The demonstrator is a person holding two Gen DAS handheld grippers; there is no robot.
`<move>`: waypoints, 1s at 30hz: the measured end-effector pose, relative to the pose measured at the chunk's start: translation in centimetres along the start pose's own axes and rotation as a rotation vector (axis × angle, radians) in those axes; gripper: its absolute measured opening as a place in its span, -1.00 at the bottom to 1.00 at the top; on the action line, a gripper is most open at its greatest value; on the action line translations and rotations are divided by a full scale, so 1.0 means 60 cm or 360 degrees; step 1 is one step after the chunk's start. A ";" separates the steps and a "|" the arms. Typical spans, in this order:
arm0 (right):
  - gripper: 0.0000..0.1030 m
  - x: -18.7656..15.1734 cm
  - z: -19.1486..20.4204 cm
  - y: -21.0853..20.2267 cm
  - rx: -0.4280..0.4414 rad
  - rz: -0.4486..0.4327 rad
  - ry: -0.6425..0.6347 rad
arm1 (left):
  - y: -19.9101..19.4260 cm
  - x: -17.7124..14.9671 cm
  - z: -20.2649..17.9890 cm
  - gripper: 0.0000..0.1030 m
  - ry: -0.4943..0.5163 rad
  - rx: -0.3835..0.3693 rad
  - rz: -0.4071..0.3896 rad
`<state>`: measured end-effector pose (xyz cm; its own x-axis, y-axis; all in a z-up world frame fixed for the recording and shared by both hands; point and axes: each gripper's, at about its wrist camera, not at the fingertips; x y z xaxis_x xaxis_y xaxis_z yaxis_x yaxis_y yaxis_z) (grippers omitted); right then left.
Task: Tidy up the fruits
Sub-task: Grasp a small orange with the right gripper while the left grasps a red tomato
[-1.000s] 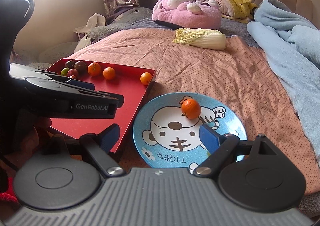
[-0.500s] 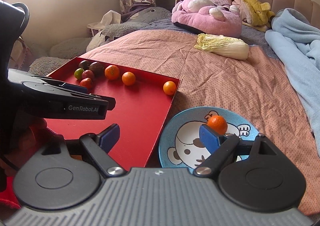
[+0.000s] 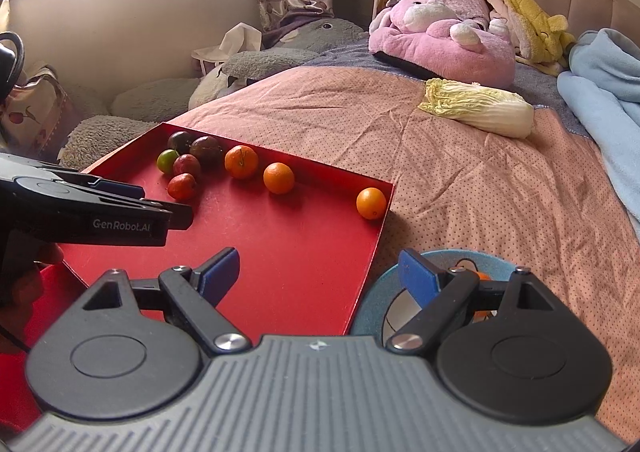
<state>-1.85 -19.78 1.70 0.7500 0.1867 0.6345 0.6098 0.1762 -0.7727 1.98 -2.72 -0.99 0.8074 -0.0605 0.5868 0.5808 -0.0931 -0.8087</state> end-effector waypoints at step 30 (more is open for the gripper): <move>-0.11 0.105 -0.026 0.216 -0.0177 0.0159 -0.0185 | 0.081 0.015 0.074 0.11 -0.0173 0.0067 0.0106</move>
<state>11.18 -17.84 -4.35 0.7777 0.3092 0.5473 0.5630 0.0447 -0.8253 5.97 1.22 -4.55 0.8496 0.0432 0.5257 0.5274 -0.0505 -0.8481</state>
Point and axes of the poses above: each gripper's, at about its wrist camera, not at the fingertips, and y roughly the way its jaws point, z to its left, x to its top, and after that the axes turned 8 degrees about z, right-handed
